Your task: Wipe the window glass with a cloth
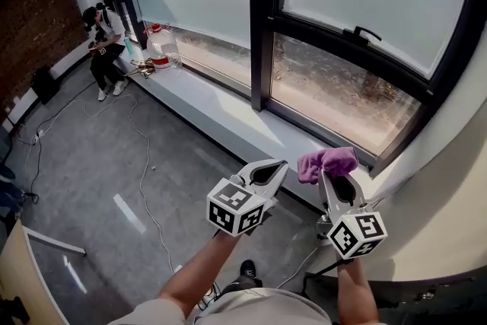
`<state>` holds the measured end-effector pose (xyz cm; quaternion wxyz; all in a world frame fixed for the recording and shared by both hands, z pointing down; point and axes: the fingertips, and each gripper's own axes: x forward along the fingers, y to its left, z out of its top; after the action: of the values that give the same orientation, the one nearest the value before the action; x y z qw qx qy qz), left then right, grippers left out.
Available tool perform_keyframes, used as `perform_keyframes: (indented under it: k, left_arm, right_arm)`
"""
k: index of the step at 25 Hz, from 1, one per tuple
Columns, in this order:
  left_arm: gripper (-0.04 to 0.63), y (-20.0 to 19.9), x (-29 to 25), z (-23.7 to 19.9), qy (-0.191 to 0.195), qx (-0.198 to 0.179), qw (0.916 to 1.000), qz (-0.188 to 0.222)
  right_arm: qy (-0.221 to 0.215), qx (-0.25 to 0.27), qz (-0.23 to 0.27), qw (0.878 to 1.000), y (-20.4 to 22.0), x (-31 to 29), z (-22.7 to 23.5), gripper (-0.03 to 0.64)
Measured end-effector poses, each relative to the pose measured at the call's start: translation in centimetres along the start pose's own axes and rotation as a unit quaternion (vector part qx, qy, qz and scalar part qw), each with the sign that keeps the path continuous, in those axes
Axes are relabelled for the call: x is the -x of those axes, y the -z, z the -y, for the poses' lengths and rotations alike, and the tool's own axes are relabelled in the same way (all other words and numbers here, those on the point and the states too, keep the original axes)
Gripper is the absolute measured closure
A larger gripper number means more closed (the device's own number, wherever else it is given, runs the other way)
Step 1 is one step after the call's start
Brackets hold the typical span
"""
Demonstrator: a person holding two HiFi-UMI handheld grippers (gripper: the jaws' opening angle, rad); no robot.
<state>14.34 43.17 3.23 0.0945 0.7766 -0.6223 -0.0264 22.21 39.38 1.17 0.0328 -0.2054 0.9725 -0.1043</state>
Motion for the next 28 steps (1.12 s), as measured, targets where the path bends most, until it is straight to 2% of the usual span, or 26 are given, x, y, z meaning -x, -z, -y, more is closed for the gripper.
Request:
perform_keyframes:
  k: [6, 12, 19, 24, 28]
  left_arm:
    - [0.595, -0.4, -1.7, -6.1, 0.011, 0.001, 0.9999, -0.008]
    - [0.595, -1.1, -4.8, -9.7, 0.02, 0.0, 0.9998, -0.008]
    - [0.595, -1.2, -11.0, -13.7, 0.015, -0.014, 0.9995, -0.025]
    - [0.595, -1.4, -16.4, -15.4, 0.008, -0.022, 0.9987, -0.044]
    - [0.595, -2.4, -21.0, -15.7, 0.02, -0.04, 0.9976, -0.054]
  right_arm:
    - [0.024, -0.002, -0.003, 1.0, 0.7, -5.7, 1.0, 0.502]
    - [0.037, -0.004, -0.002, 0.999, 0.7, -9.7, 3.6, 0.502]
    - [0.033, -0.011, 0.015, 0.999, 0.3, -15.4, 8.9, 0.502]
    - [0.03, -0.024, 0.037, 0.999, -1.7, -18.5, 14.1, 0.502]
    - [0.034, -0.036, 0.05, 0.998, -2.8, -20.6, 18.1, 0.502]
